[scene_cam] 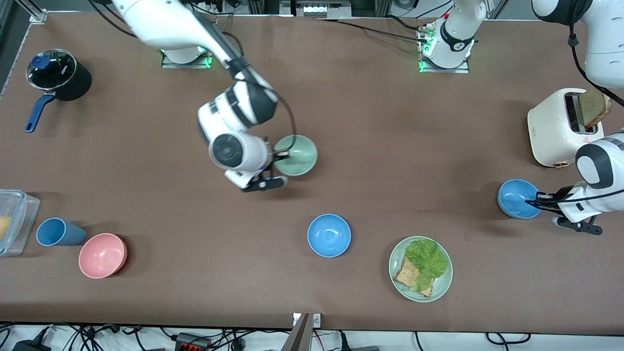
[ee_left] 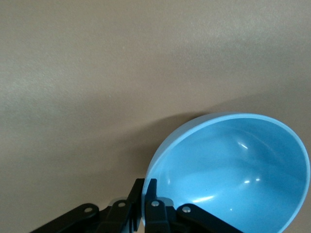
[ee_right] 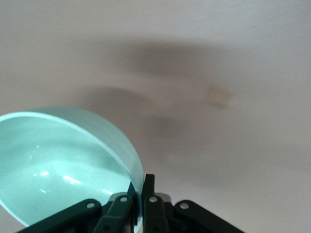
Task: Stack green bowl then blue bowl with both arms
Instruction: 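Carry the green bowl to the table middle while the left gripper lifts the blue bowl, then release the green bowl with the right gripper while the left gripper carries the blue bowl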
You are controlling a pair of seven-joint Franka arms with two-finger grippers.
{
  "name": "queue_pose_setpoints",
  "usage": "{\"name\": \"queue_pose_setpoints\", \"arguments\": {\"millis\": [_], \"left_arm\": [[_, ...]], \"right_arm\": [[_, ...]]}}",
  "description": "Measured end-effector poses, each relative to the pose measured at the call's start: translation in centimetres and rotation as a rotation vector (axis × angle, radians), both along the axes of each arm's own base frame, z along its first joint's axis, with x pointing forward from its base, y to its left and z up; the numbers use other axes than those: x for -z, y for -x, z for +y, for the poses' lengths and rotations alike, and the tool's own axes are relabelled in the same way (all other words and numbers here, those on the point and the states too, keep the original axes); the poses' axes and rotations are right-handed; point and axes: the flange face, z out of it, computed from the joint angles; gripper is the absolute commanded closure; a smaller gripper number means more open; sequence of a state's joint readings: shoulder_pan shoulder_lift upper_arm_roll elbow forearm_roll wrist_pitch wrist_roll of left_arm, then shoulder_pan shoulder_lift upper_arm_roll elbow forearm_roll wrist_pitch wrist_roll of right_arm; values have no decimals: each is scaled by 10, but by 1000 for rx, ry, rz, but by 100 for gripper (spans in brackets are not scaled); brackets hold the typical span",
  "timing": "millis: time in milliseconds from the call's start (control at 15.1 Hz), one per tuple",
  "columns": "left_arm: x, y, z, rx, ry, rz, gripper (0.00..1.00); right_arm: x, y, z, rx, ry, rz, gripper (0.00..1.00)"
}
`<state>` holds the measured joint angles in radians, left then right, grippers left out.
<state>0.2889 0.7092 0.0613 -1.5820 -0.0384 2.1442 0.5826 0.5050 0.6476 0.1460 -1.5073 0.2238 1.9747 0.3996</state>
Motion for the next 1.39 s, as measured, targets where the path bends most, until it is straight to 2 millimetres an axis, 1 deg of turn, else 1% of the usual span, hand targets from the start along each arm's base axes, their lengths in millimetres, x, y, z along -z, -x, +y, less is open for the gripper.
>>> {"name": "queue_pose_setpoints", "arguments": {"millis": [66,133,199,331,464,597,663,729,862,928,994,1061,1127,1260,1326,1392], "left_arm": [[-2,1,-1,0,5,12,99],[-6,2,-1,0,10,24,99],[-11,3,-2,1,18,37,99],[-29,5,-8,7,42,58,99],[-56,5,-17,17,61,65,99],[-89,6,-32,36,80,75,99],[-105,8,-41,44,90,86,99],[-119,10,-50,45,99,98,100],[-142,14,-70,41,110,118,100],[-152,15,-81,31,113,129,100],[-164,17,-95,16,116,141,100],[-175,19,-111,3,116,152,100],[-189,21,-130,-16,113,162,100],[-220,26,-178,-55,99,174,100],[-235,31,-204,-69,90,179,100],[-247,36,-231,-86,78,190,100]], "right_arm": [[5,11,17,13,5,-8,100],[13,18,28,27,9,-12,100],[23,24,37,42,15,-14,100],[42,33,51,82,23,-19,100],[60,43,61,112,38,-12,100],[72,48,64,128,52,-2,100],[77,48,64,136,54,-2,64],[81,48,64,144,53,-6,1],[77,47,68,173,44,-25,0],[69,42,68,187,34,-42,0],[50,32,66,202,20,-69,0],[22,19,59,217,9,-102,0],[-12,4,46,233,7,-140,0],[-86,-22,5,262,28,-224,0],[-119,-32,-18,263,46,-271,0],[-145,-41,-42,251,61,-306,0]]}}
